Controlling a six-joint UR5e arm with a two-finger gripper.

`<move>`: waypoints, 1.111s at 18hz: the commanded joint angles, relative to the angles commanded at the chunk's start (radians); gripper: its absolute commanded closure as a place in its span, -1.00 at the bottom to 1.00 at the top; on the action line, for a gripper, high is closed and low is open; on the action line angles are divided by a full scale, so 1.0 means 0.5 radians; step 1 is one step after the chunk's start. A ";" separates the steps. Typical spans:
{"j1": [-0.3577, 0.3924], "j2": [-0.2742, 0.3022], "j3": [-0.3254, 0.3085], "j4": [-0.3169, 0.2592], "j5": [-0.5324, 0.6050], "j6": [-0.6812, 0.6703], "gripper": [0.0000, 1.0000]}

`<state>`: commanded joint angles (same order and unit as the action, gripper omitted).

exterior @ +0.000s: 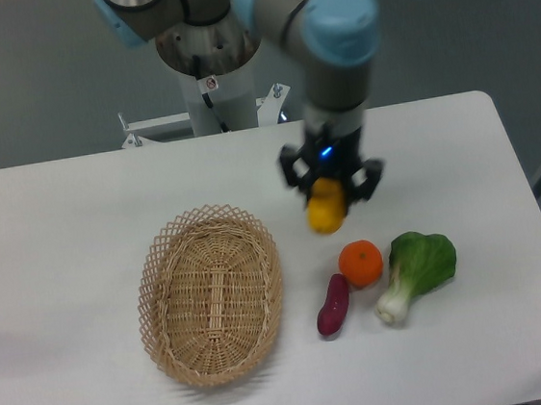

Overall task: Place the mango in the basket
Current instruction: 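Move the mango over the wicker basket and lower it inside, then open the gripper to release the mango into the basket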

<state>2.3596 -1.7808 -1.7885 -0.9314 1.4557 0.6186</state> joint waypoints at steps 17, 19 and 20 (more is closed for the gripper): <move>-0.442 -0.375 -0.034 0.203 0.199 -0.222 0.11; -0.442 -0.381 -0.034 0.203 0.202 -0.219 -0.13; -0.442 -0.375 -0.031 0.203 0.199 -0.216 -0.60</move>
<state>2.1384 -1.9681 -1.8040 -0.8299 1.5555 0.5108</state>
